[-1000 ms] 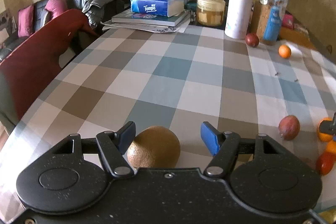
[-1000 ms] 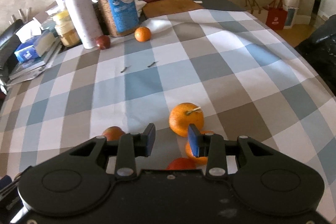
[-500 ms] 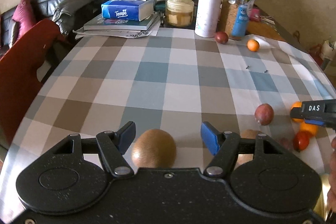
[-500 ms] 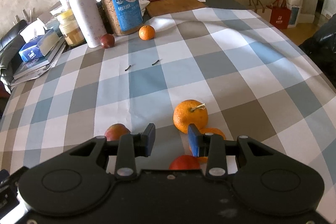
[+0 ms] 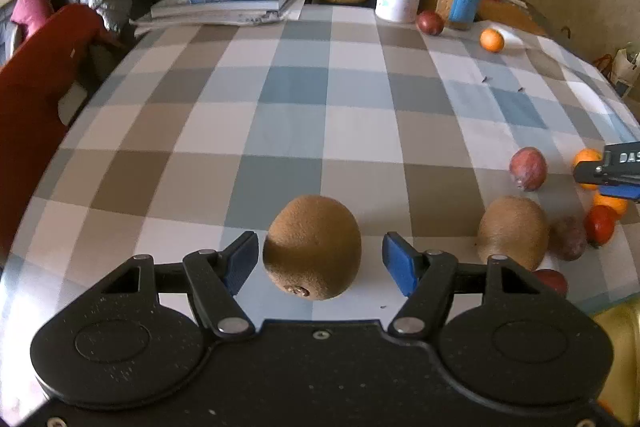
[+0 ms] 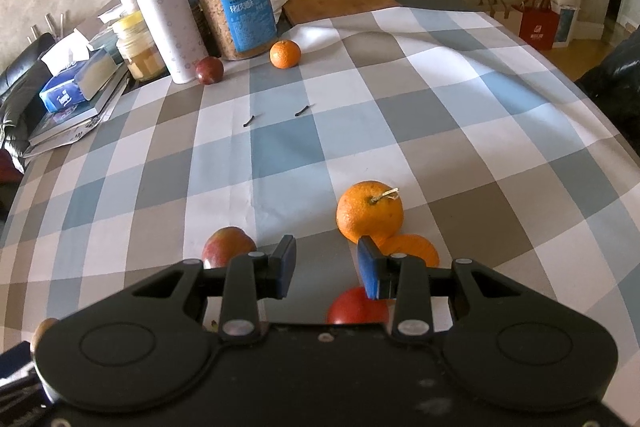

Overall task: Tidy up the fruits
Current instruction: 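Close left gripper around the brown kiwi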

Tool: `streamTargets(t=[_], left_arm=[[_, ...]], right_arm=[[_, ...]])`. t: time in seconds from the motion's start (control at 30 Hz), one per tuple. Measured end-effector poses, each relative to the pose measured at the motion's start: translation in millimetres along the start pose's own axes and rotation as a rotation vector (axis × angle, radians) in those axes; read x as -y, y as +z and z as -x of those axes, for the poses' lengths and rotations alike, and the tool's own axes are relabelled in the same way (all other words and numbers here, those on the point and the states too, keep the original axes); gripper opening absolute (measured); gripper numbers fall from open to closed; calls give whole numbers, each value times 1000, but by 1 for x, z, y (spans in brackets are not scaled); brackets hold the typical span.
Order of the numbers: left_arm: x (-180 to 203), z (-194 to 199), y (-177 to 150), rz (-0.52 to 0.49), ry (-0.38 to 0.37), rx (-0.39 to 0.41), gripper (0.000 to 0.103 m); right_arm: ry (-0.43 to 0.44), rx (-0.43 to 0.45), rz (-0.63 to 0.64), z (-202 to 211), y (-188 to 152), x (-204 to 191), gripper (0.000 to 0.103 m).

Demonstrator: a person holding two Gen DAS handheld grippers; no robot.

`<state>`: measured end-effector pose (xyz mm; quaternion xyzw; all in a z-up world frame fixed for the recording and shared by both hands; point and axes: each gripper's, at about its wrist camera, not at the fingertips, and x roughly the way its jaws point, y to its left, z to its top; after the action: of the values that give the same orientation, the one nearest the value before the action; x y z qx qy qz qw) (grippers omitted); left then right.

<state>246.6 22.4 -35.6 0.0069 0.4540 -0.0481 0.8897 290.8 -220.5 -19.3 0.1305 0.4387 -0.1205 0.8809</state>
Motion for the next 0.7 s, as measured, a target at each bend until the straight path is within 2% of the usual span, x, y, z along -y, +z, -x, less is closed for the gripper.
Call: streamTargets(t=[0.17, 0.23, 0.5, 0.7], left_arm=[[-3, -11, 1, 12, 1, -6, 69], [-6, -15, 3, 17, -8, -9, 59], [-5, -24, 21, -47, -43, 48, 58], [-6, -36, 32, -58, -72, 90, 58]], right_arm=[[-5, -2, 4, -1, -1, -1, 37], [-5, -4, 5, -1, -1, -1, 37], [-3, -5, -1, -2, -1, 0, 37], [-9, 1, 6, -4, -2, -1, 37]])
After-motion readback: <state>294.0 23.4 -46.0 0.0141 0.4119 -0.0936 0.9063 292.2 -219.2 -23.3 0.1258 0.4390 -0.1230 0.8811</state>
